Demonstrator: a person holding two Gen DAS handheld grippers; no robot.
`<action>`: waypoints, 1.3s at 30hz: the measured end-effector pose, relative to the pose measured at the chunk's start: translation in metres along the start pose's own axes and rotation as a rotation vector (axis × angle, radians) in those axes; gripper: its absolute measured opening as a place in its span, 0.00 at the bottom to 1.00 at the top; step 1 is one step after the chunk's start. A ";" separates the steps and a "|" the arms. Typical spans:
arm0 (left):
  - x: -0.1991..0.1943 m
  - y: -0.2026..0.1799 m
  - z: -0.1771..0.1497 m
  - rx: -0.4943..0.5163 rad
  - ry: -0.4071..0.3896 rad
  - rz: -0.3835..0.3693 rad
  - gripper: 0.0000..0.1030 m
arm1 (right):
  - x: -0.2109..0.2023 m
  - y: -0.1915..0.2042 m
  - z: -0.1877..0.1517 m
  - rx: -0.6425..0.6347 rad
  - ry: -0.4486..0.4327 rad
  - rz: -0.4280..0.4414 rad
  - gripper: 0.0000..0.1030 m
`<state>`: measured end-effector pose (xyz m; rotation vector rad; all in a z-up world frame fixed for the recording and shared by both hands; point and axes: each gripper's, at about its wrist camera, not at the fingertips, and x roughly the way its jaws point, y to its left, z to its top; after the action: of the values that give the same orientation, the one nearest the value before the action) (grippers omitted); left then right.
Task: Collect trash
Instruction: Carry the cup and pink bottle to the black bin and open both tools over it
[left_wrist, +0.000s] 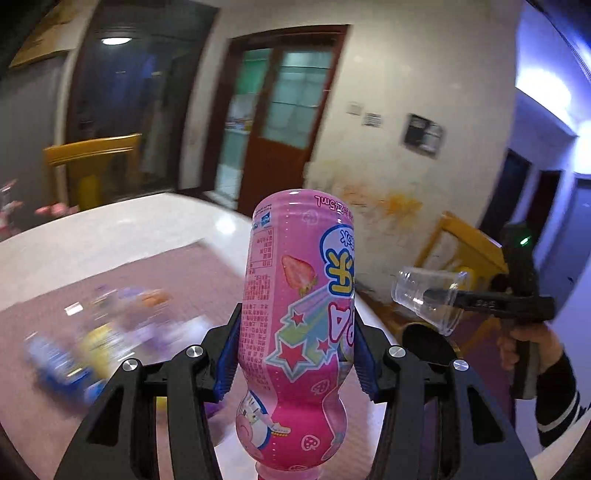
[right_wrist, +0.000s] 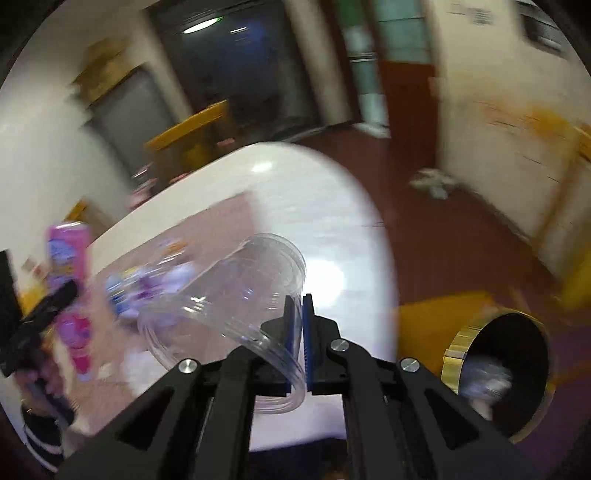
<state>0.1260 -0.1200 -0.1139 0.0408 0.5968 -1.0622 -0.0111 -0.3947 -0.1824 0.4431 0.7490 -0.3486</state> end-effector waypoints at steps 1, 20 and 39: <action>0.013 -0.015 0.006 0.018 0.000 -0.037 0.50 | -0.004 -0.021 -0.002 0.033 -0.006 -0.045 0.05; 0.197 -0.232 0.008 0.194 0.163 -0.433 0.50 | 0.071 -0.283 -0.132 0.549 0.277 -0.432 0.72; 0.274 -0.273 -0.037 0.274 0.339 -0.473 0.50 | -0.020 -0.326 -0.147 0.761 -0.087 -0.468 0.80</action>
<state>-0.0224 -0.4667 -0.2085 0.3380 0.7840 -1.6106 -0.2565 -0.5958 -0.3484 0.9614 0.6098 -1.1013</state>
